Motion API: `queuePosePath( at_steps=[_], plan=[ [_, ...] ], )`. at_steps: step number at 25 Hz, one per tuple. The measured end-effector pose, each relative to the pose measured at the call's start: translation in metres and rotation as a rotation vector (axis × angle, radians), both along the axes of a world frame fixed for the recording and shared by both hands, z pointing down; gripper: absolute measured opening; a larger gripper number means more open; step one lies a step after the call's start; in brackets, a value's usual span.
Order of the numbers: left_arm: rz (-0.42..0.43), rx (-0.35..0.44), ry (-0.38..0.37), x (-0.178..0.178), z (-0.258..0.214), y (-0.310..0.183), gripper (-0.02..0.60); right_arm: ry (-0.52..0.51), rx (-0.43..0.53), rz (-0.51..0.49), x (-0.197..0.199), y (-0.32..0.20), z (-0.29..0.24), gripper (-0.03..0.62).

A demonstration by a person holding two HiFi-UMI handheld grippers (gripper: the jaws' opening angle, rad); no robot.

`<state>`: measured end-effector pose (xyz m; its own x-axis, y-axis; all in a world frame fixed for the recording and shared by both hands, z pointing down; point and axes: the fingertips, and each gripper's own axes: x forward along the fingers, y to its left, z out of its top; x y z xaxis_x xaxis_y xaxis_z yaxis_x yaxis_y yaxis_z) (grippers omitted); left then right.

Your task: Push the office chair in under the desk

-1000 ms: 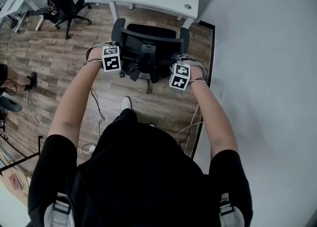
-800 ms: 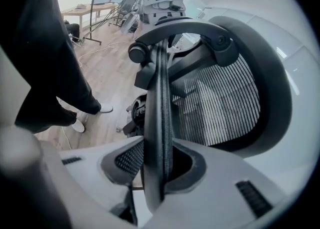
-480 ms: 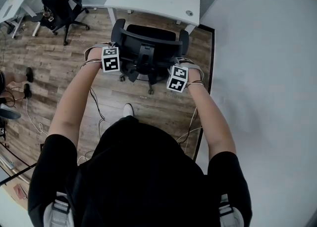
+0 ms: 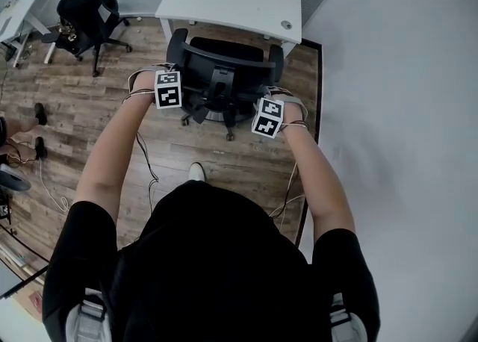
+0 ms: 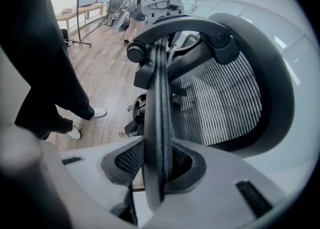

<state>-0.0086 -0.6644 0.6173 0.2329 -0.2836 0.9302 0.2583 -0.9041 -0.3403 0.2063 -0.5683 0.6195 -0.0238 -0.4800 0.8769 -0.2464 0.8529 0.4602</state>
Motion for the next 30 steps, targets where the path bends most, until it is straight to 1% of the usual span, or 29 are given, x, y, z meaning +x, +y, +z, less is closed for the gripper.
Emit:
queuePosePath(
  at_steps=[10,15,20,30],
  plan=[
    [0.045,0.016,0.009,0.002,0.006,-0.019,0.153,-0.001,-0.009,0.045,0.001,-0.016,0.009,0.109],
    [0.07,0.03,0.012,0.006,0.013,-0.016,0.152,-0.002,-0.001,0.07,0.003,-0.01,0.018,0.11],
    [0.086,0.035,0.016,0.008,0.015,-0.024,0.152,0.0,-0.001,0.087,0.002,-0.017,0.021,0.11],
    [0.098,0.019,0.046,-0.002,-0.002,-0.072,0.152,0.025,-0.04,0.105,-0.005,-0.069,0.002,0.117]
  ],
)
